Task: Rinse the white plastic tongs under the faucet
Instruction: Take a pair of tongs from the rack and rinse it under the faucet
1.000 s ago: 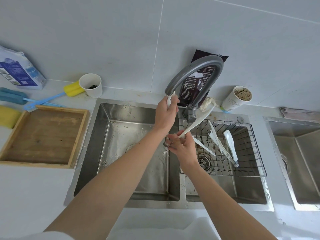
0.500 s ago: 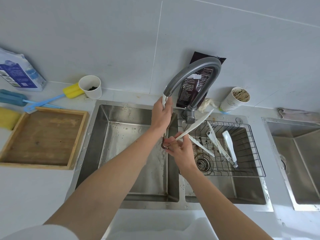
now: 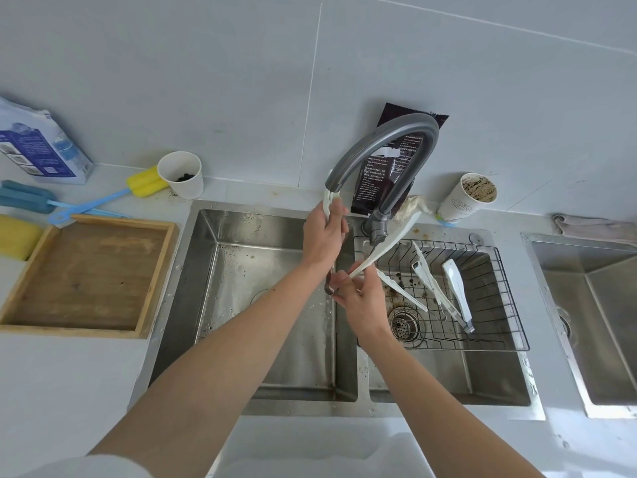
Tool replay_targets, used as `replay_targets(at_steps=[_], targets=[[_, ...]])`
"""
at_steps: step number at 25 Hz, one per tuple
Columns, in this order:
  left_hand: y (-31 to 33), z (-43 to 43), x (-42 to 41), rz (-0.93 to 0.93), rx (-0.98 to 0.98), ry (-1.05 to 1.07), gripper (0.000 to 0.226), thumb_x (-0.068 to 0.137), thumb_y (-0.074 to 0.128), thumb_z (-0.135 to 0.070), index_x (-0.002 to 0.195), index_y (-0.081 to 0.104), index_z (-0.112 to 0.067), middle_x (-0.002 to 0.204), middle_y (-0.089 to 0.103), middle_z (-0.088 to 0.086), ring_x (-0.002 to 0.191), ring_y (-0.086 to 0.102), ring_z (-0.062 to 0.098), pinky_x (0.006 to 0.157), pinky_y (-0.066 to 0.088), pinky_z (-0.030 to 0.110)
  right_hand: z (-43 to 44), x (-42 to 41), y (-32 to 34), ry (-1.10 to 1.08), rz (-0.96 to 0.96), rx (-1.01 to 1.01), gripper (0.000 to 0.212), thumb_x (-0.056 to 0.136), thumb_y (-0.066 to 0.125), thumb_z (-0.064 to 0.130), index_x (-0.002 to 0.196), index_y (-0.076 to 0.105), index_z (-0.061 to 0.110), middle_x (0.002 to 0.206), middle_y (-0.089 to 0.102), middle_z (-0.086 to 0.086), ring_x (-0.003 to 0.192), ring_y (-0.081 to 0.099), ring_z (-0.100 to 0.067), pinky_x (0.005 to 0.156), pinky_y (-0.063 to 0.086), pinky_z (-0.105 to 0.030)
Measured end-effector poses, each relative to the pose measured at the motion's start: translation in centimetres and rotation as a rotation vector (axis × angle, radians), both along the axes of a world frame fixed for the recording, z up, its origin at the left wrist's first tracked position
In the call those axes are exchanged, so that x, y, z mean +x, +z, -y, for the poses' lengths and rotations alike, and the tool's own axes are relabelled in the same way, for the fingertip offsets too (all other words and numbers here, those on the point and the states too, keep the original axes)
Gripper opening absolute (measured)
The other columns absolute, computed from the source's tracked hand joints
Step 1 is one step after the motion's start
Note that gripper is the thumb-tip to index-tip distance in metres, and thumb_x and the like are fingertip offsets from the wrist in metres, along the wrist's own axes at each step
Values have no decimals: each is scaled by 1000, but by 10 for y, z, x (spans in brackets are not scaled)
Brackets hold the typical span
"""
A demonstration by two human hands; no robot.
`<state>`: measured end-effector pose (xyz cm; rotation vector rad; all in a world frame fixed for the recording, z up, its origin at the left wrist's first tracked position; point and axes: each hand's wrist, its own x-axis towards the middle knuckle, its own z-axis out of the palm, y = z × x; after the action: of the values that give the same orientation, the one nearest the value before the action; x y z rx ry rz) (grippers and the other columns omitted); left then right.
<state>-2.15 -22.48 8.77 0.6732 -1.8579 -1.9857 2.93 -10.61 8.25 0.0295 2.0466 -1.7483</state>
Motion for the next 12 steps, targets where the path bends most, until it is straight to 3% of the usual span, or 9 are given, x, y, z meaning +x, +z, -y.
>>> replay_targets(at_steps=[6,12], targets=[[10,-1,-4,-65,27,67,24,104,40,-30,86,53,-21,66,63,2,48,52,11,45,42,20,0,2,3,-22,-44,3,10,99,57,15,94,51,21,88,71,-11,78,69,-17,84,60,-47],[3,-10,5,-57,-40,41,27,104,36,-37,89,54,-23,64,62,-1,45,49,7,48,39,18,1,3,3,-35,-51,-12,12,100,56,15,94,50,24,90,70,-15,82,70,-24,84,60,-44]])
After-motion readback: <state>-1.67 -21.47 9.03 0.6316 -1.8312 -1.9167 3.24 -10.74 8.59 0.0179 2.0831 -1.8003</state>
